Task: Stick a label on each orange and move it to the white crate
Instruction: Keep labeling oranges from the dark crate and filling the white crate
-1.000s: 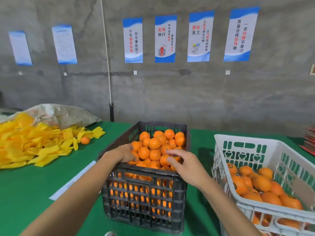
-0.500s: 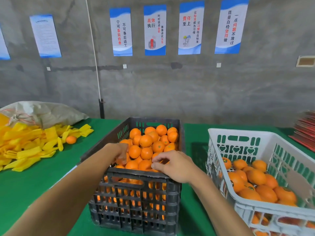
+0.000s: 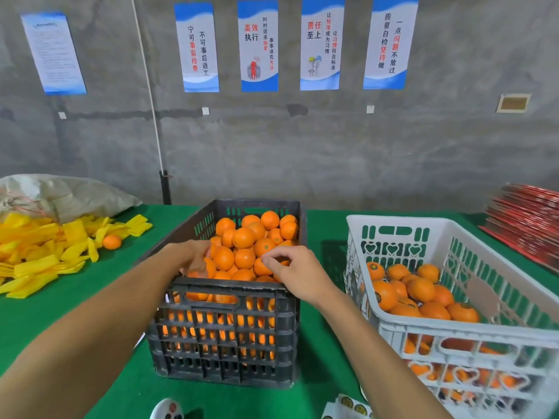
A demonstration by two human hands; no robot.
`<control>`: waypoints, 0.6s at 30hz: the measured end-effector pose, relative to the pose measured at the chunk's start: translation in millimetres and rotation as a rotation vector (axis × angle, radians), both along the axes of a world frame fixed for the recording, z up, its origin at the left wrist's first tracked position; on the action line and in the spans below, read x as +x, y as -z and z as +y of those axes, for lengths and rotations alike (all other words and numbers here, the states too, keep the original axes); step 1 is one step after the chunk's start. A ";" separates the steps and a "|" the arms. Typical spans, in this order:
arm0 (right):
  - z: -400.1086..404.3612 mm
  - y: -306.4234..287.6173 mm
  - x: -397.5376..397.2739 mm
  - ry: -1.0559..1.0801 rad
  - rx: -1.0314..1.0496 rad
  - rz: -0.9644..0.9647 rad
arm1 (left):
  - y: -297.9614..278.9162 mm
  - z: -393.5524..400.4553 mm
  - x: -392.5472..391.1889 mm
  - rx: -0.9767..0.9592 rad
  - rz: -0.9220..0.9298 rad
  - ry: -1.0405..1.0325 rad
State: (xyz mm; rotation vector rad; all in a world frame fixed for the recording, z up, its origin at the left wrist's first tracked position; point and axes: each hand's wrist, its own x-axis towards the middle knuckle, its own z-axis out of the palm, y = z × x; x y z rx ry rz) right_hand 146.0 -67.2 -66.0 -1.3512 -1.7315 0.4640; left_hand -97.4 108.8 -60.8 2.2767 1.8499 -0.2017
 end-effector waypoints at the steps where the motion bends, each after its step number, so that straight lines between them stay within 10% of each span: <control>1: -5.7 1.5 2.3 -0.003 0.024 0.028 | -3.3 -4.3 -2.7 0.049 -0.082 0.005; 10: -59.4 -9.3 7.2 -0.102 0.093 0.064 | -13.3 -139.1 27.7 0.539 -1.108 0.149; 18: -117.1 32.9 32.1 0.007 0.077 0.423 | 56.9 -253.3 89.4 0.347 -1.505 0.099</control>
